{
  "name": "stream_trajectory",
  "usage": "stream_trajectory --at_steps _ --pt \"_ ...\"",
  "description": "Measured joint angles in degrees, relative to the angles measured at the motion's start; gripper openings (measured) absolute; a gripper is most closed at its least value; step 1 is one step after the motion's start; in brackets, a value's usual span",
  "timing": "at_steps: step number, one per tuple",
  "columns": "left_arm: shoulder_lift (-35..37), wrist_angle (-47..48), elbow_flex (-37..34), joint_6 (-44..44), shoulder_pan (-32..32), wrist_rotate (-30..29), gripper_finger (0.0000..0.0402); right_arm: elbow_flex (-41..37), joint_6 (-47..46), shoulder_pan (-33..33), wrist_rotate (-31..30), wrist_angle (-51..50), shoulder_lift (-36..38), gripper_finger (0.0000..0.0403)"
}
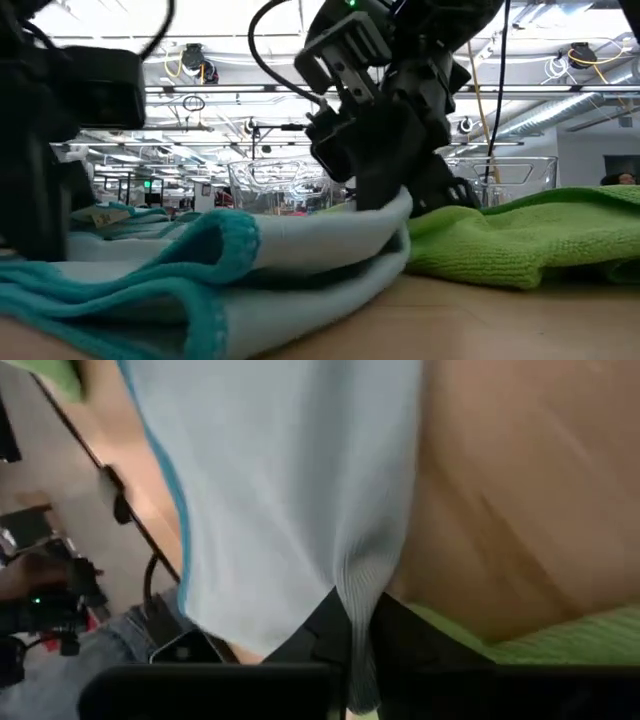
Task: Fold microfiber towels
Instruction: Fold the right blue microfiber towel
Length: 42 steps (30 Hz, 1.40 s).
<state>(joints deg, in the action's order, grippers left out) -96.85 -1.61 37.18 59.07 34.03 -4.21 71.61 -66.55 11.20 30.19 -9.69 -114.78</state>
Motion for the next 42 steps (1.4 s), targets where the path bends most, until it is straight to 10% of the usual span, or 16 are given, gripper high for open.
stream_trajectory --at_steps 7,19,29,42 --pt "10.6 7.0 -1.0 -5.5 -5.4 5.3 0.0122 0.0 -3.8 -1.4 0.1 1.4 0.8 0.0007" --pt "27.8 5.3 -0.5 -13.5 1.8 -9.5 0.013 0.0 -17.1 -1.9 1.5 12.5 0.8 0.0008" --pt "14.4 -11.7 1.3 -34.9 10.6 -18.2 0.0291 0.0 -24.8 -2.2 3.1 17.5 0.9 0.0013" --pt "-12.3 -10.0 20.8 -57.7 11.0 -15.2 0.0239 -0.3 -29.0 -4.6 5.3 16.9 0.9 0.0015"
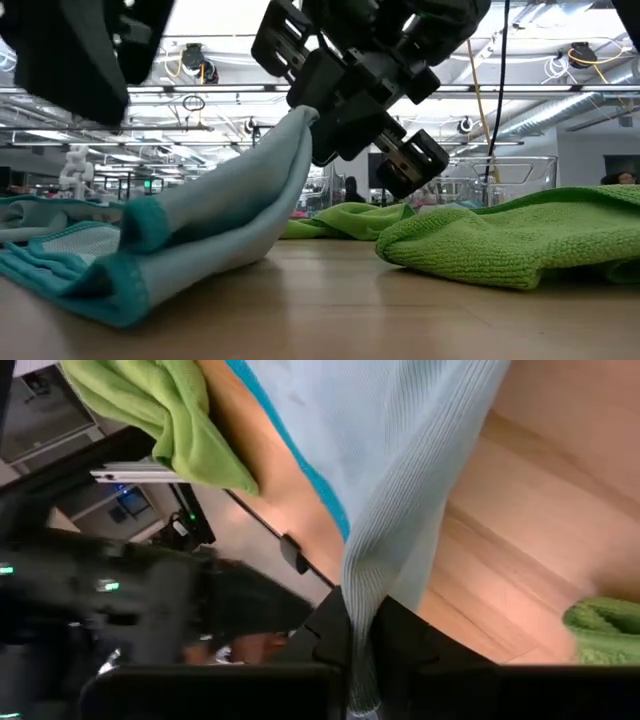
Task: Fold microfiber towels
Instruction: Fold the right blue microfiber towel
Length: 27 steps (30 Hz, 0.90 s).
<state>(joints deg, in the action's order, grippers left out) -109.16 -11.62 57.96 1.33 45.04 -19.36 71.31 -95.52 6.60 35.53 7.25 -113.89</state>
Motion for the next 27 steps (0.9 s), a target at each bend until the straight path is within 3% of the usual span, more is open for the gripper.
stream_trajectory --at_steps 9,14,20,24,27 --pt "-3.1 5.9 2.2 0.6 -1.9 -4.2 0.0194 0.0 -0.7 -0.8 0.5 0.1 0.0 0.0015" --pt "-3.1 7.4 2.2 -0.8 -2.4 -4.5 0.0195 0.0 -1.6 -0.8 0.5 0.2 0.0 0.0015" --pt "-5.9 2.8 2.2 -1.1 -4.0 -4.7 0.0195 0.0 -2.8 -0.8 0.5 0.2 0.0 0.0015" --pt "-8.2 0.9 2.4 -0.1 -4.4 -4.4 0.0153 0.0 -2.9 -0.8 0.5 0.2 0.0 0.0015" --pt "-8.6 1.4 2.5 0.6 -3.9 -4.4 0.0082 0.0 -2.9 -0.7 0.5 0.2 0.0 0.0015"
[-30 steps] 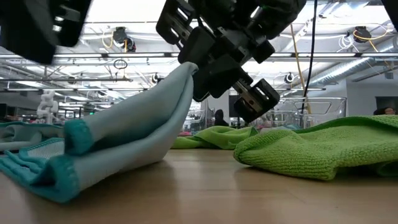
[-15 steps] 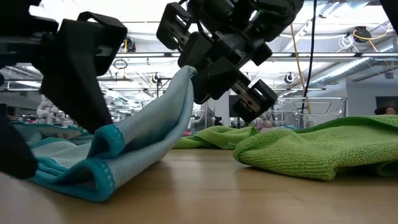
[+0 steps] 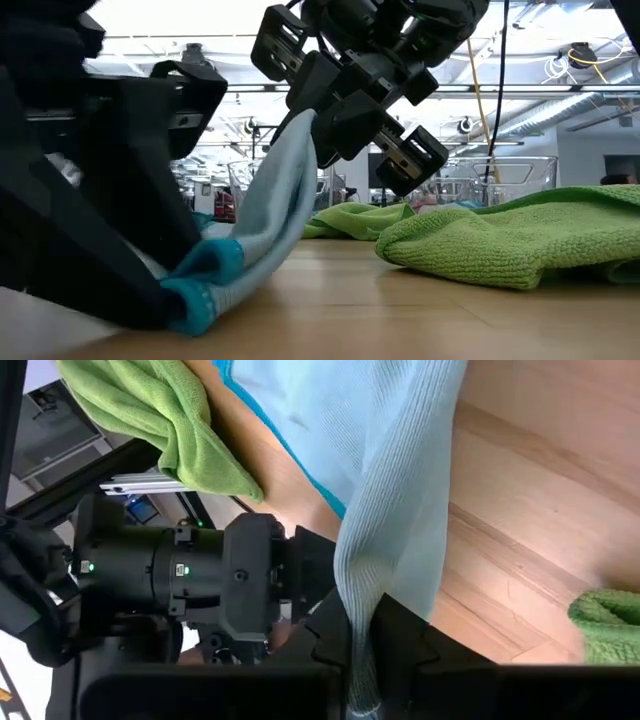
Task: Fold microfiber towels
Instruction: Fold the right blue microfiber towel
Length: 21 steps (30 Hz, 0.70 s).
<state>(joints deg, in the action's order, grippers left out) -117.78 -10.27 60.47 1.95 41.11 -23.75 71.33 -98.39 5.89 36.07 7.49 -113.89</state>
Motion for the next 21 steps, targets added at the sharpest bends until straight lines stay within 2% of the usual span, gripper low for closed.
stream_trajectory --at_steps 2,3,8,15,21 --pt "0.2 -0.1 -0.1 -0.5 0.4 0.0 0.0027 0.0 0.0 0.1 0.0 0.0 0.0 0.0015" --pt "0.6 0.0 -0.1 -0.3 0.5 -0.1 0.0016 0.0 0.0 0.2 0.0 0.0 0.0 0.0015" --pt "3.0 3.4 -0.4 3.5 1.3 -1.7 0.0006 0.1 0.9 0.8 0.2 1.0 0.0 0.0015" --pt "9.4 11.5 -0.4 12.3 3.1 -5.1 0.0003 0.0 0.5 2.7 4.5 1.7 1.1 0.0015" --pt "14.3 13.5 -0.3 16.0 5.2 -5.4 0.0002 0.1 -3.9 6.6 3.4 1.3 4.0 0.0015"
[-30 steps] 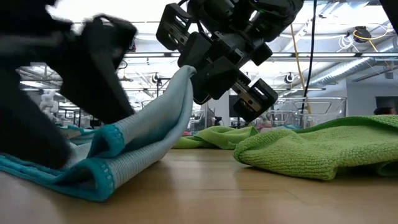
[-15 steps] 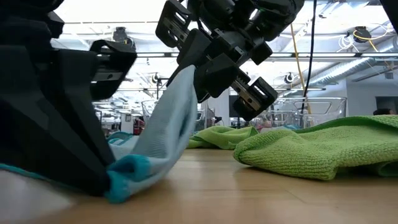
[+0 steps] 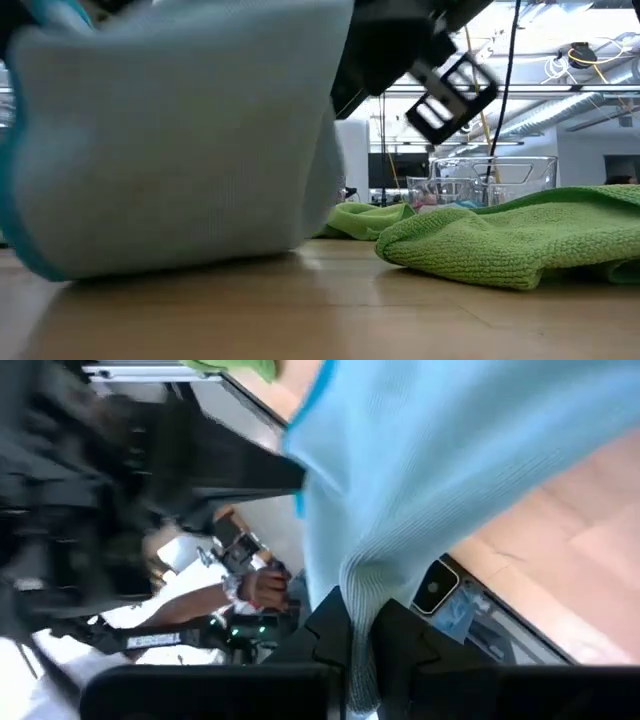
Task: Fold microfiber towels
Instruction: Fold the right blue microfiber towel
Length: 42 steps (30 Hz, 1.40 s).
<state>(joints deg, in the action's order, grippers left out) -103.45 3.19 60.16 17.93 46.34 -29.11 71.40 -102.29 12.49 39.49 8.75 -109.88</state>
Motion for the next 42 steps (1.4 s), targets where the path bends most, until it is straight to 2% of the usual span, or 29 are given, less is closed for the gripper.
stream_trajectory --at_steps 5,11,13,18,21,25,30,33,37,42 --pt "2.3 5.5 0.0 4.0 1.6 -2.2 0.0001 0.0 -1.6 4.1 -8.1 -0.1 0.4 0.0015" --pt "2.0 5.1 -2.7 5.2 1.5 -2.3 0.0001 0.0 7.3 5.3 -22.6 -3.8 -1.1 0.0015" --pt "1.8 5.1 -4.4 5.4 1.2 -2.2 0.0001 0.0 10.6 5.2 -24.4 -4.2 -1.4 0.0016" --pt "1.8 2.3 -8.9 6.7 1.3 -1.0 0.0 0.0 16.6 5.3 -24.4 -6.5 -1.5 0.0034" --pt "1.8 0.9 -10.4 6.2 1.3 0.0 0.0 0.0 20.4 5.4 -24.3 -7.8 -1.5 0.0067" --pt "1.8 0.5 -10.6 4.5 1.2 1.1 0.0 0.0 27.8 6.0 -24.3 -7.8 -1.5 0.0142" --pt "1.8 -0.4 -10.6 3.6 0.8 2.2 0.0 0.0 44.7 7.6 -26.4 -13.7 -0.7 0.0255" --pt "1.8 -0.3 -10.6 3.7 0.5 2.7 0.0 0.0 56.9 9.1 -29.0 -17.1 0.2 0.0307" --pt "1.8 -0.1 -10.6 3.4 0.0 3.9 0.0 0.0 73.4 11.6 -34.2 -19.6 1.0 0.0334" --pt "1.8 0.1 -10.6 3.4 -0.6 5.9 0.0 0.0 90.3 16.0 -41.3 -18.7 0.9 0.033"
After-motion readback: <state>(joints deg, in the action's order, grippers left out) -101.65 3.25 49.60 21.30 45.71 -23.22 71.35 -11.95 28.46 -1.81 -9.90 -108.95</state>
